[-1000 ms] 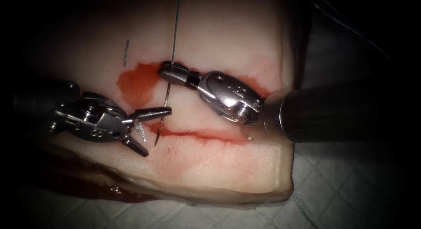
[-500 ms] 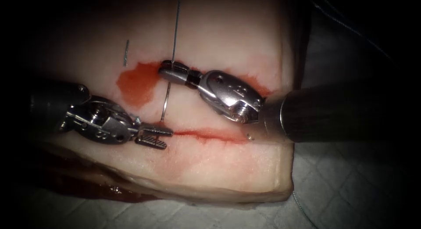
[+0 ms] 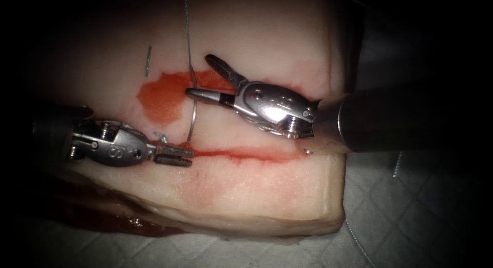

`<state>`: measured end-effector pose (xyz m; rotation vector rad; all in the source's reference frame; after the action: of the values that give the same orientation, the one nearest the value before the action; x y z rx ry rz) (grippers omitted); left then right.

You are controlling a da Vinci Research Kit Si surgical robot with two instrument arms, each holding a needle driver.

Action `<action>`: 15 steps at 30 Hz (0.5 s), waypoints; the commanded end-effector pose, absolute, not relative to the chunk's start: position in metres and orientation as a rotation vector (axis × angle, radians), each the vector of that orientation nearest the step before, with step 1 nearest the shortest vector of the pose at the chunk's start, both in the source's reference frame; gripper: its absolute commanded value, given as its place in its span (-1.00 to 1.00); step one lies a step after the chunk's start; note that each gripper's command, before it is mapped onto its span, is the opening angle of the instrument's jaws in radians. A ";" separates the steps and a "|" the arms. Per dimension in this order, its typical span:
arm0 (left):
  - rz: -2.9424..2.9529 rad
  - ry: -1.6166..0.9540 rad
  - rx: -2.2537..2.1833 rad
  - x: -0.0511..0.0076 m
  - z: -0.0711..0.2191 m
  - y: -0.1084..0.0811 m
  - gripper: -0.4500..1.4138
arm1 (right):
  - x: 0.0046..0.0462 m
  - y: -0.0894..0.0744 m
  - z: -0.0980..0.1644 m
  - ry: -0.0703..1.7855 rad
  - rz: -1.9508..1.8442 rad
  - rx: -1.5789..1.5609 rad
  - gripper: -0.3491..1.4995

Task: Wound Closure

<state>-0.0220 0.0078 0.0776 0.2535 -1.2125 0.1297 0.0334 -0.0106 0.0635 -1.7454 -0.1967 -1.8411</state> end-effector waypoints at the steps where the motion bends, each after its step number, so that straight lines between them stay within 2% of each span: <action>1: 0.097 -1.235 0.262 -0.0225 0.078 0.008 -1.00 | 0.0349 -0.011 0.064 -0.234 -1.854 -1.743 0.86; 6: -0.150 -1.380 0.389 -0.0227 0.077 0.007 -1.00 | 0.0350 -0.011 0.063 -0.308 -1.822 -1.734 0.95; 15: -0.374 -1.522 0.554 -0.0227 0.072 0.009 -1.00 | 0.0343 -0.010 0.063 -0.367 -1.811 -1.683 0.91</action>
<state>-0.0222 0.0089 0.0712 0.5533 -1.5236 -0.3684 0.0334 -0.0103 0.0624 -1.6803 -0.3658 -1.8119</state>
